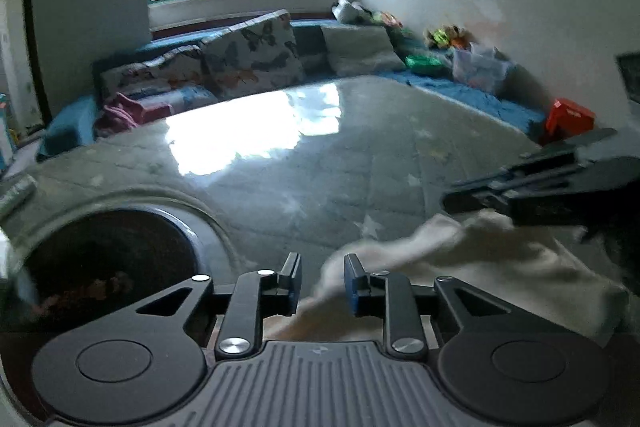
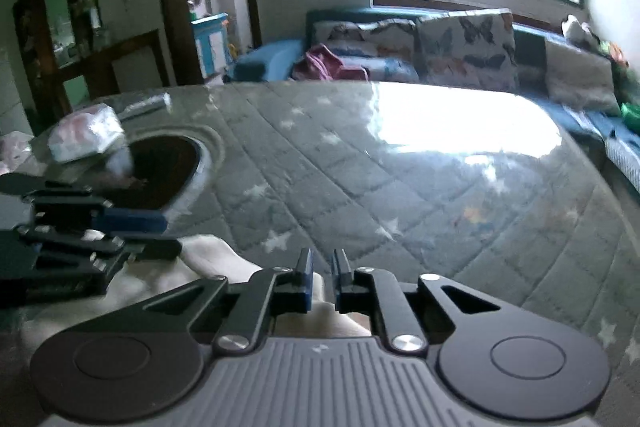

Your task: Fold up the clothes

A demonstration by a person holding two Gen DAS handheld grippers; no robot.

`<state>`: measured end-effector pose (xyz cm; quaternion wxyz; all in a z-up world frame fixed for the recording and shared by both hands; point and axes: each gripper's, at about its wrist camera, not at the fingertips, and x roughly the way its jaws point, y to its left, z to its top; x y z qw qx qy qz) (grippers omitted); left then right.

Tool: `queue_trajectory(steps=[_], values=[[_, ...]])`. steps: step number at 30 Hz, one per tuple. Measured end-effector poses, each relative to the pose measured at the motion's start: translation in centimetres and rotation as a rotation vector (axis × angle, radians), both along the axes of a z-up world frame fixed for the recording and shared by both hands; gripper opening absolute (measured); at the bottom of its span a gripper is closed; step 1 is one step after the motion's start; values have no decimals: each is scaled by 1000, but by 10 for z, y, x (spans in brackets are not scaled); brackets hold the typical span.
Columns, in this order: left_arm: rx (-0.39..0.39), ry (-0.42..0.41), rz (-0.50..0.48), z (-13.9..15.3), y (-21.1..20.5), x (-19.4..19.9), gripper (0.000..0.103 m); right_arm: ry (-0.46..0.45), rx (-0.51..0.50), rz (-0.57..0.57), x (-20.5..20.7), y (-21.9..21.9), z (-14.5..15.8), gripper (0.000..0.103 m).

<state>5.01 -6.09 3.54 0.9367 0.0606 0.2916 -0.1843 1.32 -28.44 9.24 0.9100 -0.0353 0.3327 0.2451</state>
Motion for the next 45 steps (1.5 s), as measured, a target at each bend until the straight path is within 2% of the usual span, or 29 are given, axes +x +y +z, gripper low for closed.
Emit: queue_trajectory(steps=[4,7,11,16,19,26,28,35,45], values=[[-43,-25,43,14,20,-12,25,-10,-8,19,-3,6,1,10],[-66,-18,11,18,27,-31,23,-3,-7,36,-1,13,0,10],[-71,31,-53,11,26,-49,23,7,-5,59,0,22,-2,11],[-66,78,4,-5,34,-43,23,19,-2,88,2,33,-5,12],[-78,91,44,-10,42,-36,24,27,-4,103,4,41,-8,15],[-86,99,49,-12,50,-33,26,45,-26,129,13,61,-18,19],[-83,92,49,-9,49,-34,26,31,-28,127,9,58,-12,21],[-95,55,18,5,36,-47,25,1,-59,161,-33,31,7,23],[-62,52,-59,-4,1,-80,25,-41,-148,226,-110,16,-4,22]])
